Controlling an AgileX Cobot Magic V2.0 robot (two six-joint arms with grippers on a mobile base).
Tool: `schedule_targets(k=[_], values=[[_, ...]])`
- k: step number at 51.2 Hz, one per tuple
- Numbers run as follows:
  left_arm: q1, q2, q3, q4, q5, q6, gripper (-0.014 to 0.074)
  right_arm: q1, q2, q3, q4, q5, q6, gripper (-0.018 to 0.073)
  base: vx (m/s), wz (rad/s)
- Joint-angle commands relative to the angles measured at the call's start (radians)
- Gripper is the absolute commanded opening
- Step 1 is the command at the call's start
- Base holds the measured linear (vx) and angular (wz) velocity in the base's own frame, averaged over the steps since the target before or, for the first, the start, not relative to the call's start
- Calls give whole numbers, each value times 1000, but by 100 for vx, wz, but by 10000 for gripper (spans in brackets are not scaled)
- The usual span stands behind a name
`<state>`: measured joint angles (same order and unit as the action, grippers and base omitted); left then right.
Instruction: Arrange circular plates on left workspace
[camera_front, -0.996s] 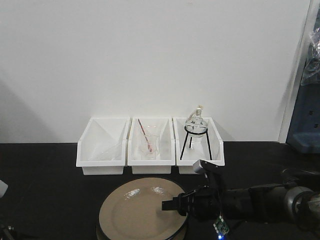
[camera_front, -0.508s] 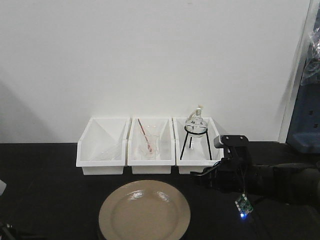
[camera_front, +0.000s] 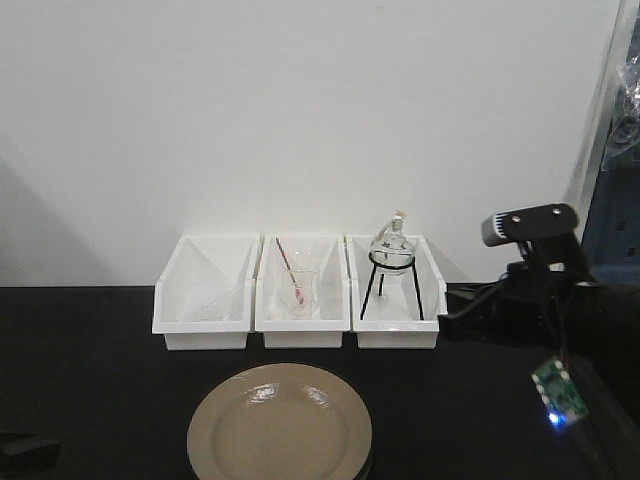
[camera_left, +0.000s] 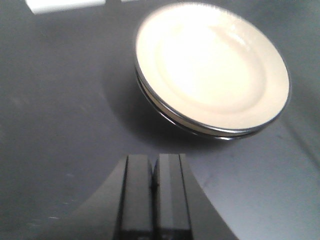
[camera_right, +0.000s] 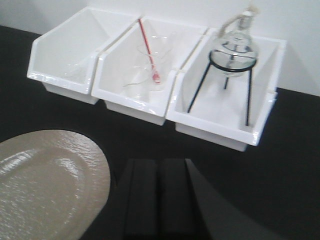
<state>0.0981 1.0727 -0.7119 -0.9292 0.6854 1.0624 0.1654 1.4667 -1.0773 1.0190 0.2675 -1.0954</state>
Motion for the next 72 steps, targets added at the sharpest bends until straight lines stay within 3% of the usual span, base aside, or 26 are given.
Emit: schedule_targets(k=[1, 13, 23, 64, 68, 72], values=[[5, -119, 7, -3, -46, 25, -1, -4, -167, 125, -21, -176, 22, -3, 0, 0], [5, -448, 179, -17, -82, 64, -1, -4, -532, 507, -21, -417, 10, -3, 0, 0], [5, -622, 282, -52, -173, 60, -1, -4, -707, 659, -21, -506, 10, -3, 0, 0], [3, -732, 312, -48, -144, 62, -1, -4, -737, 683, -17, -525, 14, -2, 0, 0], [-1, -795, 342, 17, -234, 59, -1, -4, -737, 683, -17, -525, 14, -2, 0, 0], [-7, -859, 390, 115, -296, -7, -1, -4, -737, 683, -17, -525, 14, -2, 0, 0]])
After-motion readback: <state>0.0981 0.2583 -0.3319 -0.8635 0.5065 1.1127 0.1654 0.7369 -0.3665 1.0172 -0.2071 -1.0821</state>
